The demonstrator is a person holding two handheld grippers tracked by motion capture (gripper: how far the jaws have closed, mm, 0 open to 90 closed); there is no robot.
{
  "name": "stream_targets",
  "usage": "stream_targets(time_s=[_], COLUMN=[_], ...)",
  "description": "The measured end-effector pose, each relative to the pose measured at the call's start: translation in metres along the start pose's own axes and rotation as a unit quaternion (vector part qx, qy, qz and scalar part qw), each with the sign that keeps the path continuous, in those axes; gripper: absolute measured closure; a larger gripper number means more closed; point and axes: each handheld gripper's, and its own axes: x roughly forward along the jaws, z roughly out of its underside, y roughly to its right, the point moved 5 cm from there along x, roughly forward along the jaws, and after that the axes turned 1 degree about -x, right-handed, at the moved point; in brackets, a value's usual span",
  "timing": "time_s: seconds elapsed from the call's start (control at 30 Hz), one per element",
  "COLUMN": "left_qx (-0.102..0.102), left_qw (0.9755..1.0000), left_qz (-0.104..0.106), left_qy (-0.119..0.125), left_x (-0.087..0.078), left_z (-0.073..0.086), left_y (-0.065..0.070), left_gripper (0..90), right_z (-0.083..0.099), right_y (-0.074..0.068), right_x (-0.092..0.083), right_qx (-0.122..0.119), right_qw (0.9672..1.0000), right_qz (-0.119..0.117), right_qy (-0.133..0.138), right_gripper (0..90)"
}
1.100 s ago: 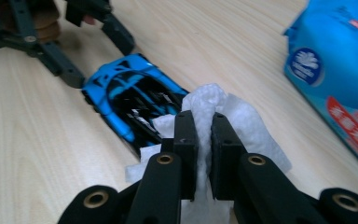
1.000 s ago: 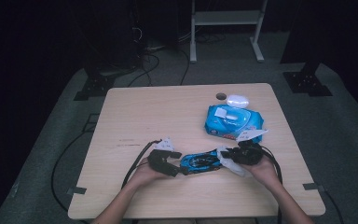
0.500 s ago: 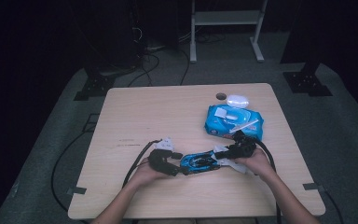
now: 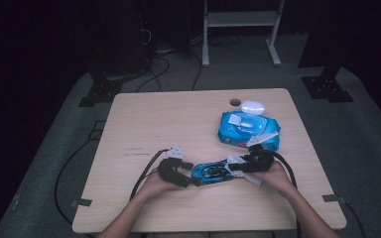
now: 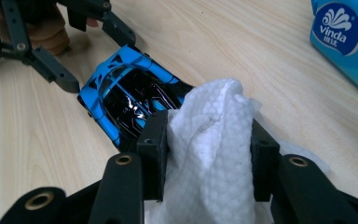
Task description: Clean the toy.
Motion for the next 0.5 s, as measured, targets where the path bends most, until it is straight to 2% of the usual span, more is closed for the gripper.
stream_targets(time_s=[0.13, 0.17, 0.2, 0.33, 0.5], left_qx=[-0.008, -0.008, -0.007, -0.004, -0.017], left_qw=[0.9999, 0.9999, 0.9999, 0.9998, 0.9991], left_qz=[0.007, 0.007, 0.011, 0.018, 0.039], left_qy=[0.001, 0.001, -0.001, -0.005, 0.002], left_x=[0.001, 0.001, 0.001, 0.001, 0.003], left_z=[0.0, 0.0, 0.0, 0.0, -0.002], left_y=[0.0, 0.0, 0.001, 0.002, 0.005], left_gripper=[23.9, 23.9, 23.7, 23.8, 26.0], right_z=[0.002, 0.002, 0.003, 0.005, 0.009], right_y=[-0.005, -0.005, -0.008, -0.014, -0.025], right_x=[-0.003, -0.003, -0.004, -0.007, -0.01], right_qx=[-0.029, -0.029, -0.048, -0.08, -0.113], right_qw=[0.9995, 0.9995, 0.9985, 0.9956, 0.9915], right_qz=[0.011, 0.011, 0.02, 0.039, 0.049], right_qy=[0.01, 0.01, 0.017, 0.031, 0.041], right_gripper=[58.2, 58.2, 58.2, 58.6, 61.6])
